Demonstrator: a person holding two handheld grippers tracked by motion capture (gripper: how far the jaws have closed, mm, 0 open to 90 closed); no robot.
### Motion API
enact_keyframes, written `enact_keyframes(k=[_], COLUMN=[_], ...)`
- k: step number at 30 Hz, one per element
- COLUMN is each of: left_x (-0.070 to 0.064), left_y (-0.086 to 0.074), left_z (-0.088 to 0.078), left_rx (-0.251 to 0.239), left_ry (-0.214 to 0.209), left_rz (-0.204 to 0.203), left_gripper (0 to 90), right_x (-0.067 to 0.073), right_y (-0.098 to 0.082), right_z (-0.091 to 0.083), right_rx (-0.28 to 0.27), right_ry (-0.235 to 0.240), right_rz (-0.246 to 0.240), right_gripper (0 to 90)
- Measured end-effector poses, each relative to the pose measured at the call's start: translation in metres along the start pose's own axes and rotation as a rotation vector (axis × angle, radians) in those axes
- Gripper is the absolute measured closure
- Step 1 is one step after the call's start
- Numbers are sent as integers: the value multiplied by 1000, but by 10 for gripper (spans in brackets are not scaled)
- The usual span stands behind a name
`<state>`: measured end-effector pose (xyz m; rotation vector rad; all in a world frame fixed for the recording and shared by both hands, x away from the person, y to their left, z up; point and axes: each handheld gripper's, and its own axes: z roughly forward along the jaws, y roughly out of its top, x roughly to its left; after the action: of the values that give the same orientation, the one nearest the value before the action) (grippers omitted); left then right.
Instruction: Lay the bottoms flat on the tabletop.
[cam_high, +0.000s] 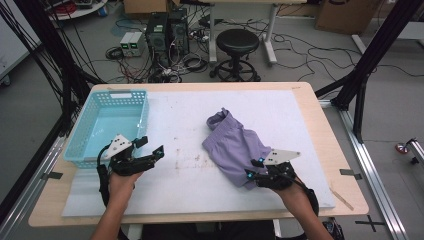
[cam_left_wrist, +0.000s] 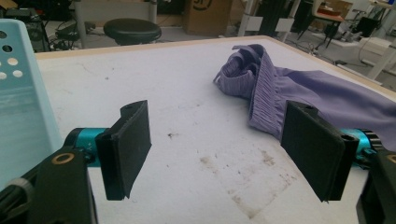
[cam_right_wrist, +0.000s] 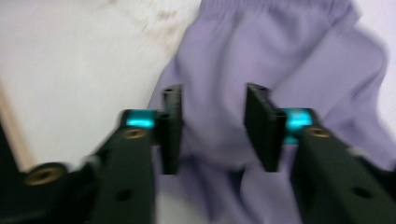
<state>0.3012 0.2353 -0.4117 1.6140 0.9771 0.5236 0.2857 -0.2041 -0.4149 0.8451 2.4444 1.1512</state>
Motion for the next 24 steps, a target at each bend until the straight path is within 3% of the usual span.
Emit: enact_keyframes(k=[4,8,9,11,12,13,14,15,16,18,19,22,23,24], left_x=[-2,-3,-3,-4,-5,-5,-5,-5,-6,-6,-7,-9,-12,-12], left_y=[-1,-3,-3,-3,-3,-3,-4,-4,-4,-5,-5,-5,-6,-6], left_z=[4,6,6,6,6,6,7,7,7,7,8,10,14,14], left_rx=[3,8,8,12,13,13,14,17,20,21,22,24,36,36], left_ry=[-9,-17,-17,-17,-21,-21,-22,-22,-25,-25,-30,-36,-49,-49], left_rz=[3,4,4,5,8,8,11,13,14,16,13,13,18,18], left_gripper=[245,245,245,245,245,245,245,245,245,245,245,248,252,269], right_x=[8,21,21,25,22,19,19,16,15,13,4,-24,-33,-33], right_y=[26,49,49,53,52,51,51,52,52,52,52,48,45,45], right_z=[30,77,77,96,111,114,114,114,110,106,90,57,46,46], right_rx=[-13,65,65,123,186,191,191,191,213,202,130,30,17,17], right_ry=[-40,-72,-72,-87,-101,-77,-77,-40,-29,-12,-25,-98,-132,-132], right_rz=[-57,-77,-77,-84,-78,-66,-66,-52,-107,-114,-84,-4,26,26], right_gripper=[389,370,370,400,521,607,607,785,895,900,900,900,900,900])
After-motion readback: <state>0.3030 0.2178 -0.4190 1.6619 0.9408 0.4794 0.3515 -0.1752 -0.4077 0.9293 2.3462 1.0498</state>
